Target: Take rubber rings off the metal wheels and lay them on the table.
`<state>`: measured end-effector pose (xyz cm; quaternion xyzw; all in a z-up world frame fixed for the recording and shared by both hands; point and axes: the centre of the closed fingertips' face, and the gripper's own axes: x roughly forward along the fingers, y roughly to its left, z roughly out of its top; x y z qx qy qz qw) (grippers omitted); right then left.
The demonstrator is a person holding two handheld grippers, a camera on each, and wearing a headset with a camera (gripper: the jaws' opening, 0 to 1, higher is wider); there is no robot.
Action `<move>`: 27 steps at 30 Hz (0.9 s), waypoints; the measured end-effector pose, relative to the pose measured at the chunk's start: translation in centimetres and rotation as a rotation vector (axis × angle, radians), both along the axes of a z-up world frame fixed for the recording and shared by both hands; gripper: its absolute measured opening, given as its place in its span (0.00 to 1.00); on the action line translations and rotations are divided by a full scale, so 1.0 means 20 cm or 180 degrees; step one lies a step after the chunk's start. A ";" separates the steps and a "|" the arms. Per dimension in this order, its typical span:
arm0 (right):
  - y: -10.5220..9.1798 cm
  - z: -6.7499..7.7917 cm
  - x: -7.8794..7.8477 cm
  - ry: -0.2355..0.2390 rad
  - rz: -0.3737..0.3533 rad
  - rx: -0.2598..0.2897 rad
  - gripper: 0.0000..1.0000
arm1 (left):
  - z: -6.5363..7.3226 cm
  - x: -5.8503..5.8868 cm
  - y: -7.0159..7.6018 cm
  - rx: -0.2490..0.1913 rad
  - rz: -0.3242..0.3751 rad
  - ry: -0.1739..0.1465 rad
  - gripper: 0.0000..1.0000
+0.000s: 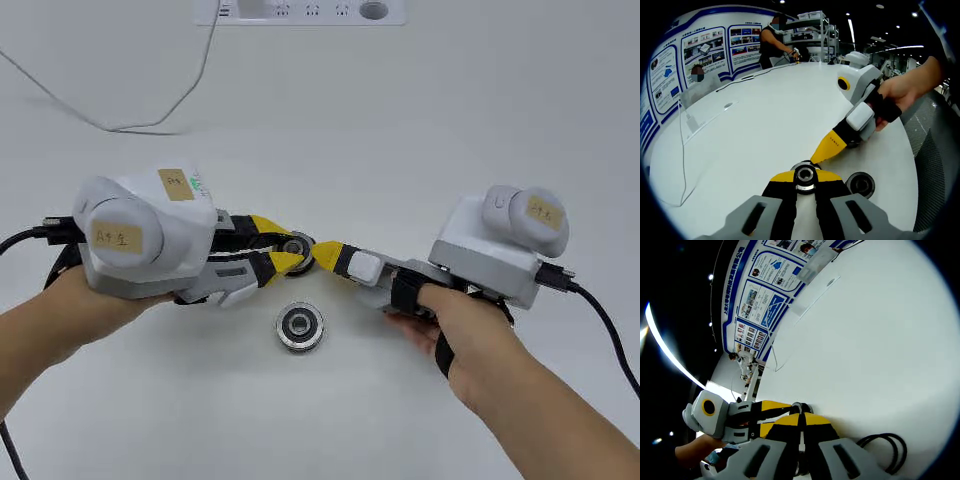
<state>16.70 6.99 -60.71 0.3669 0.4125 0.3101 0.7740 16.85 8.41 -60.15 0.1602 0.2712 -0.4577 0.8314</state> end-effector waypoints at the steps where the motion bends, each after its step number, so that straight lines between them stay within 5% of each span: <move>1: 0.00 0.00 0.00 -0.0003 0.0005 -0.0026 0.03 | 0.00 0.00 0.00 0.0003 -0.0001 0.0000 0.12; 9: -0.02 -0.02 0.02 -0.0067 0.0037 -0.0181 0.01 | 0.00 0.00 0.00 0.0036 -0.0008 -0.0015 0.12; 27: 0.00 0.00 0.02 -0.0018 -0.0024 -0.0058 0.00 | 0.00 0.00 0.00 0.0033 -0.0001 -0.0010 0.12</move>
